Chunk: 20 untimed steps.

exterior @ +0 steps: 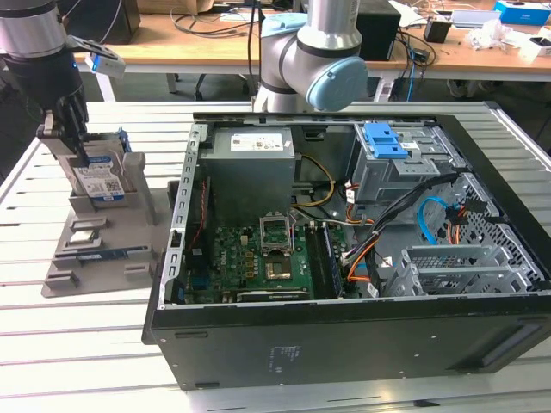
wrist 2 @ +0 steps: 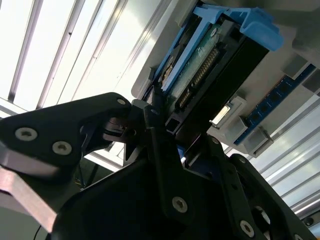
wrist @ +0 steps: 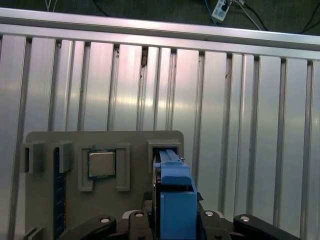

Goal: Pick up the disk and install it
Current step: 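Pick up the disk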

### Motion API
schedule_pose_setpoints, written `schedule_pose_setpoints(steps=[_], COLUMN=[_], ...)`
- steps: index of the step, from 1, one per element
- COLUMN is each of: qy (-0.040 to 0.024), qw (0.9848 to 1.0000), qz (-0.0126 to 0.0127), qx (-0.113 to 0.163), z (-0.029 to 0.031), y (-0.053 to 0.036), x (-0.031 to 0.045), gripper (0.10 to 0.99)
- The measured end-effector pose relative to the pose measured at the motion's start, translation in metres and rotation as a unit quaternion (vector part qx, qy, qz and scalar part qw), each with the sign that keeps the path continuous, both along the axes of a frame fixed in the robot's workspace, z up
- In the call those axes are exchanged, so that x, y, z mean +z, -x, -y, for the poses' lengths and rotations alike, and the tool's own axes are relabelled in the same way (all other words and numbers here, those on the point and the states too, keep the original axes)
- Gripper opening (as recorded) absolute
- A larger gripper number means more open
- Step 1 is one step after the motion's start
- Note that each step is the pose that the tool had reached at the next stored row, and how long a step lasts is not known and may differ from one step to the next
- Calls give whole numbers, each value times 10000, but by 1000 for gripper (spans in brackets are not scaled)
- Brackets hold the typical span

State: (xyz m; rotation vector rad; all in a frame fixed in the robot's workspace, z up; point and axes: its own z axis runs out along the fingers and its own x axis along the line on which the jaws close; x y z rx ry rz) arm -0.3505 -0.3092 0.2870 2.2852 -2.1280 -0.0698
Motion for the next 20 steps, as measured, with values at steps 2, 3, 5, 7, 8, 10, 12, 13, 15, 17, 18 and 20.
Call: schedule_pose_setpoints(steps=[2, 3, 5, 7, 8, 10, 12, 13, 15, 17, 18, 20], qy=[0, 4, 6, 6, 6, 6, 6, 6, 6, 6, 5, 6], qw=[10000, 10000, 10000, 10000, 10000, 9998, 9994, 9992, 9992, 9992, 9992, 9993], qz=[0, 0, 0, 0, 1, -1, 0, 0, 0, 0, 0, 0], qx=[0, -1, 0, -6, -42, -196, -345, -395, -404, -404, -401, -361], z=[-1, 38, 134, 160, 163, 164, 163, 164, 164, 164, 164, 164], y=[0, 3, 21, 24, 24, 24, 24, 24, 24, 24, 24, 24], x=[0, 0, -1, -2, -3, -3, -4, -4, -5, -4, -4, -4], gripper=[365, 365, 365, 365, 365, 365, 365, 365, 365, 365, 365, 365])
